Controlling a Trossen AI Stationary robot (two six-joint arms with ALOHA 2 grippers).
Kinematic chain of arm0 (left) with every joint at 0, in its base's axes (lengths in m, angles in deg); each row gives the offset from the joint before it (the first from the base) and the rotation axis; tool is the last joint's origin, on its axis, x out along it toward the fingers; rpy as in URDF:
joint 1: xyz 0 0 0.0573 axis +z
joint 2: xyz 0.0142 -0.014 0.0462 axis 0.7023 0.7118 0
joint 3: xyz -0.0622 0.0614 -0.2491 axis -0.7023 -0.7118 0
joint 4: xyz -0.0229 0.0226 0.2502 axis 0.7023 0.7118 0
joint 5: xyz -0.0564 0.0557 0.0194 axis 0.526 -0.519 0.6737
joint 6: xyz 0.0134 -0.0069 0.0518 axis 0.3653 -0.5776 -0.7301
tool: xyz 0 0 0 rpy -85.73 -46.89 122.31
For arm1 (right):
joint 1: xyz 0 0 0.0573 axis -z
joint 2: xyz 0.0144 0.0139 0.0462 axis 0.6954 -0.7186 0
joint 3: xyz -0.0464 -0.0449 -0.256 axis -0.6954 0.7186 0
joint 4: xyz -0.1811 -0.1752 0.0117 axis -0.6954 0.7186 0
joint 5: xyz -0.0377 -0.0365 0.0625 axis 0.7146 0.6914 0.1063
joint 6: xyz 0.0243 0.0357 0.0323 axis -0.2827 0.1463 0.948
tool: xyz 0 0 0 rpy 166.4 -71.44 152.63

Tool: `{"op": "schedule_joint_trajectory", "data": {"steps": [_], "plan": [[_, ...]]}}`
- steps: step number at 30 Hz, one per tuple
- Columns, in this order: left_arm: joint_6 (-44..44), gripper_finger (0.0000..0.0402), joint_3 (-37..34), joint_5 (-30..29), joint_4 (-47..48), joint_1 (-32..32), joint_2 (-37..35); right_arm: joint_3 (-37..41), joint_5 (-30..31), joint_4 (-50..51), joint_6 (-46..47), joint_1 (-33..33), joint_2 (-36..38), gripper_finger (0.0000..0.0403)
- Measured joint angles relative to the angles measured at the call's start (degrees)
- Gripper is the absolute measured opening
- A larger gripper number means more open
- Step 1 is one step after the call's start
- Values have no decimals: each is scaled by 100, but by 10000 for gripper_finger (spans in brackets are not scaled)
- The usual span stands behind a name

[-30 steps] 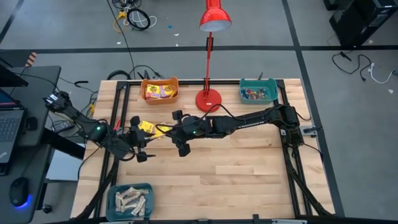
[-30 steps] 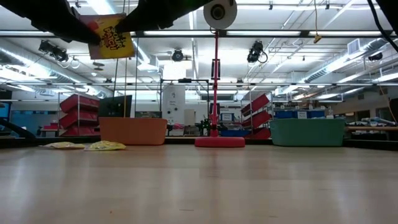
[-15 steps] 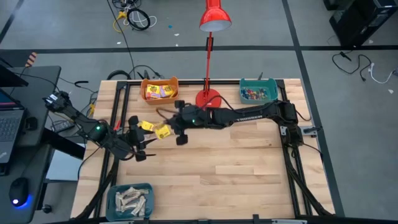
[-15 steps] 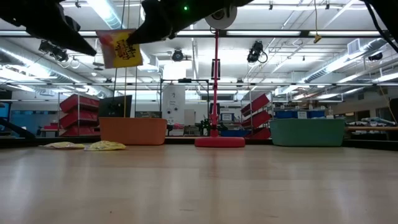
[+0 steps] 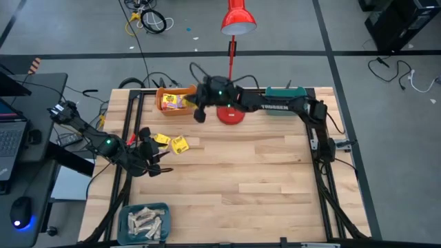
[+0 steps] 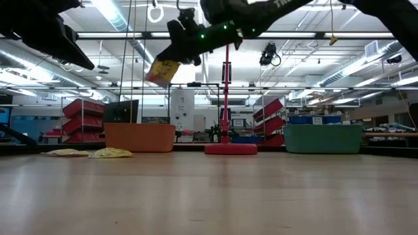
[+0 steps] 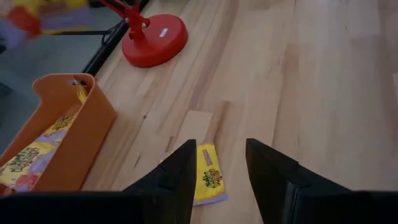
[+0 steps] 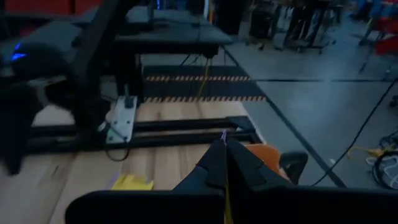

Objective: Sort candy
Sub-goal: Put the yellow candy into the orange bin

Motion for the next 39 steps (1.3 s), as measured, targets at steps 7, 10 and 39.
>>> {"op": "schedule_joint_trajectory", "data": {"steps": [7, 10, 39], "plan": [[-9, 140, 0, -351, 9, 0, -1, 0, -404, -521, 439, 445, -307, 0], [-19, 140, 0, -753, 16, 0, 2, 9, -329, -871, 547, 495, -568, 0], [-567, 140, 675, -3575, 72, 0, -105, 2, 1538, -2076, 1169, 213, -1161, 0]]}}
